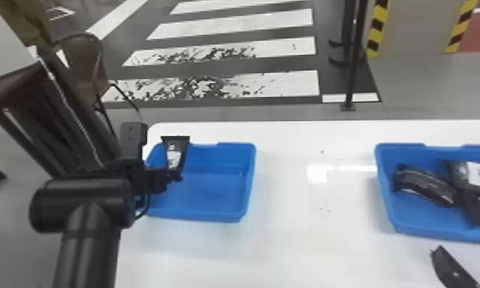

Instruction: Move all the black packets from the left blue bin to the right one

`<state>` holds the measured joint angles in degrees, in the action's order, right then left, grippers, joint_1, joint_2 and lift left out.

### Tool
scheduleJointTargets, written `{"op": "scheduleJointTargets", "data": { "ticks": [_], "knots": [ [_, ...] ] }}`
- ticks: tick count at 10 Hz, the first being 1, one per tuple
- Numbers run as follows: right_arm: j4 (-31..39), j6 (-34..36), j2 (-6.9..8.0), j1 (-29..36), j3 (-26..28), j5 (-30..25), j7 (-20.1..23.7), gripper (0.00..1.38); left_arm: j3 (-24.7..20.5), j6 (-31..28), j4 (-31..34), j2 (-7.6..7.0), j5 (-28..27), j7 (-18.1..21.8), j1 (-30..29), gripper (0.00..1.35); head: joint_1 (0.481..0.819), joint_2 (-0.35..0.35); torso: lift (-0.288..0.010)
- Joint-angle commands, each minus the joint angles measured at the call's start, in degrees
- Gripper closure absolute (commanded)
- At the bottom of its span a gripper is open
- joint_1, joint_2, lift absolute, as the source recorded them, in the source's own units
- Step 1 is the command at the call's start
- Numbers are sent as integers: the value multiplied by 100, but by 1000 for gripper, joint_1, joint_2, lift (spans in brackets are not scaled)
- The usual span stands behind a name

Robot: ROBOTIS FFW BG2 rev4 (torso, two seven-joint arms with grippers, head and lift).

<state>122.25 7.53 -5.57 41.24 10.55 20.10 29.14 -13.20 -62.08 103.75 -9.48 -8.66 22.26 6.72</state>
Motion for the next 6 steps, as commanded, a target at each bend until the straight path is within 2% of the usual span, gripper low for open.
{"op": "scheduleJointTargets", "data": {
  "ticks": [1,3,6],
  "knots": [
    [129,133,-14,-145,-72,1,83,216,337,190,966,-1,341,6,-574,1207,695,210,-140],
    [185,513,-49,-539,-278,81,355,216,817,457,1698,-1,969,50,-1066,1207,695,146,-140],
    [143,906,-234,-1045,-883,663,399,213,1640,738,2049,-10,1700,103,-1291,1207,695,61,-140]
  ]
}}
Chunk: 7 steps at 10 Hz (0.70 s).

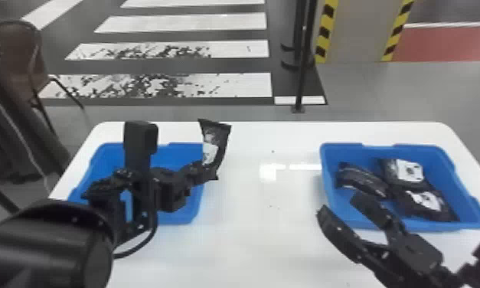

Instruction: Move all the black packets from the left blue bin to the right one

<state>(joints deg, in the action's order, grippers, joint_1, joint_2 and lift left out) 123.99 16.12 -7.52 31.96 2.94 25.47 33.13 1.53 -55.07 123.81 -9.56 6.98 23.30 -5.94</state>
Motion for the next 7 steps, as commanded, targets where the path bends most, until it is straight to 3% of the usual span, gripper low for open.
{"op": "scheduleJointTargets", "data": {
  "ticks": [1,4,7],
  "knots": [
    [-186,61,-57,-327,-260,298,0,213,361,93,85,-11,331,16,-52,1207,695,37,-140],
    [-692,89,-57,-1072,-511,595,0,211,978,178,184,-90,753,25,-24,1207,695,-19,-140],
    [-903,89,-57,-1368,-511,629,-53,208,1458,178,226,-151,1119,43,-10,1207,695,-90,-140]
  ]
}}
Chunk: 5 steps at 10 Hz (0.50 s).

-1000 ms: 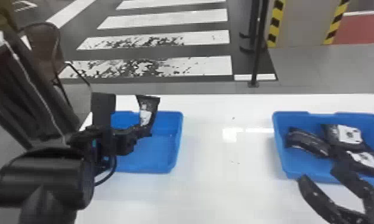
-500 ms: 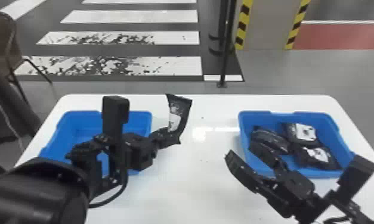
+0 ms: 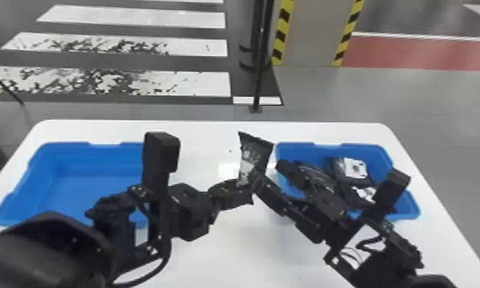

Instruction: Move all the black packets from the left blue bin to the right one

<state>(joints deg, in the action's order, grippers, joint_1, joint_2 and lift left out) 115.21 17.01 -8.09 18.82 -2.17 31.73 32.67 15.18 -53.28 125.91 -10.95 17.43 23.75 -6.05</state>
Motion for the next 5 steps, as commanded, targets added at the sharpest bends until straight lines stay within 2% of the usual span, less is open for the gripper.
{"op": "scheduleJointTargets", "data": {
  "ticks": [1,2,4,5],
  "knots": [
    [-123,-14,0,-139,-23,3,-33,208,196,27,44,-30,142,6,14,1207,695,-115,-140],
    [-109,-84,0,-167,-80,3,-50,251,253,-2,44,-30,165,6,28,1207,695,-126,-140],
    [-222,-295,0,-181,-103,72,-94,1243,231,-16,58,-30,211,6,14,1207,695,-144,-140],
    [-222,-337,0,-181,-103,72,-103,1276,219,-16,44,-30,211,6,14,1207,695,-146,-140]
  ]
}}
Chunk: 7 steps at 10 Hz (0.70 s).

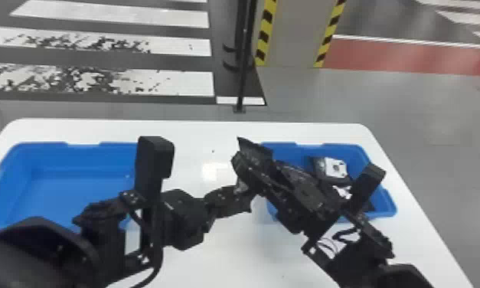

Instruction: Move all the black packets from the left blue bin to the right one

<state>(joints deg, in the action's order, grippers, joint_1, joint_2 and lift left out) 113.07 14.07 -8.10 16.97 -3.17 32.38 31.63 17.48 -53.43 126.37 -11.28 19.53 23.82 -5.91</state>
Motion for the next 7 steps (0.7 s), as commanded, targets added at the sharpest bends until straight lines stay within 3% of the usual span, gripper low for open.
{"op": "scheduleJointTargets", "data": {
  "ticks": [1,2,3,4,5,7],
  "knots": [
    [-8,-85,2,4,-3,30,1,1276,-45,70,-2,3,23,0,-27,1205,695,-148,-140],
    [6,-85,2,4,-3,76,1,1276,-114,210,-2,29,23,-9,-69,1134,695,-148,-140],
    [34,-85,10,4,9,144,1,1276,-217,351,-2,56,58,-9,-140,884,695,-145,-140],
    [20,-100,19,4,20,213,1,1276,-377,618,-2,100,81,-9,-266,438,695,-141,-140],
    [-8,-100,28,-10,249,202,1,1276,-594,998,26,152,138,9,-449,119,695,-132,-140],
    [-163,-100,-25,-179,808,76,1,1276,-1291,1617,519,267,183,9,-1194,140,695,-128,-140]
  ]
}}
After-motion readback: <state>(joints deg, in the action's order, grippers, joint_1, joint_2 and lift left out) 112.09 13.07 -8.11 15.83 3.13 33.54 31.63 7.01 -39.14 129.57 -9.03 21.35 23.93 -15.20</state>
